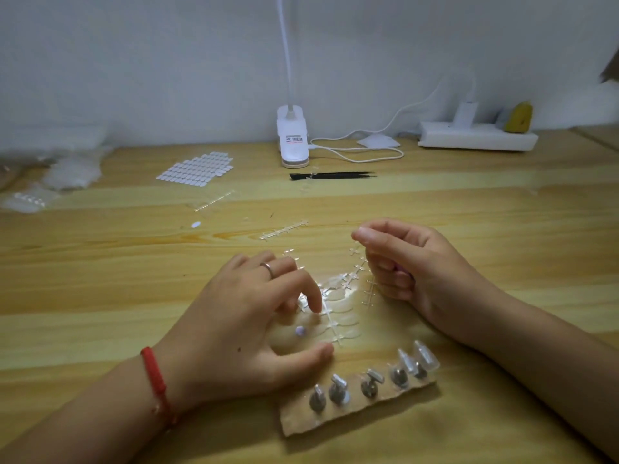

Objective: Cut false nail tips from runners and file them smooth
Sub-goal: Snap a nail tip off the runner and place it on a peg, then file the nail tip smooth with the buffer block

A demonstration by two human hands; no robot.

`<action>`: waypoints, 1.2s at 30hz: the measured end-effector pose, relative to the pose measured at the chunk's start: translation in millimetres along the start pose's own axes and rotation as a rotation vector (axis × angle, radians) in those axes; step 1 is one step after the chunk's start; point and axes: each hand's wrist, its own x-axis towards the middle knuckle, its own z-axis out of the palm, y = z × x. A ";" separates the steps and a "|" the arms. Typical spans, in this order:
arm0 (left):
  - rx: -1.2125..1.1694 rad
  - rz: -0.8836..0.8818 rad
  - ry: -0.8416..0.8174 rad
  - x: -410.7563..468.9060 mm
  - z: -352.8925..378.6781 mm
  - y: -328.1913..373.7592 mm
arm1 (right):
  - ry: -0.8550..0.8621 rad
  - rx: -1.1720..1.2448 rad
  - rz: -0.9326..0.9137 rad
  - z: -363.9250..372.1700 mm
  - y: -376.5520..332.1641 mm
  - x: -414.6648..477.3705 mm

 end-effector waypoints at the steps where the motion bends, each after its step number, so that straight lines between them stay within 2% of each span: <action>1: 0.006 -0.003 -0.009 -0.1 0.0 0.2 | -0.002 -0.003 -0.002 0.0 0.3 0.4; 15: -0.071 -0.131 0.035 -0.7 2.3 0.3 | -0.026 -0.022 -0.013 -0.8 2.3 1.5; 19: -0.086 -0.120 0.061 -0.8 2.6 0.8 | -0.021 -0.022 -0.018 0.0 2.3 1.1; 22: -0.048 -0.111 0.124 -1.0 2.8 1.6 | -0.016 -0.024 -0.022 0.3 2.3 0.8; 27: -0.144 -0.173 0.310 1.6 2.7 2.7 | -0.035 -0.058 -0.034 0.3 2.4 -0.4; 32: -0.068 -0.134 0.345 2.9 2.7 7.9 | -0.094 -0.239 -0.085 6.6 1.8 -6.3; 36: -0.013 -0.097 0.373 3.7 3.9 8.7 | -0.080 -0.283 -0.090 8.2 0.7 -9.3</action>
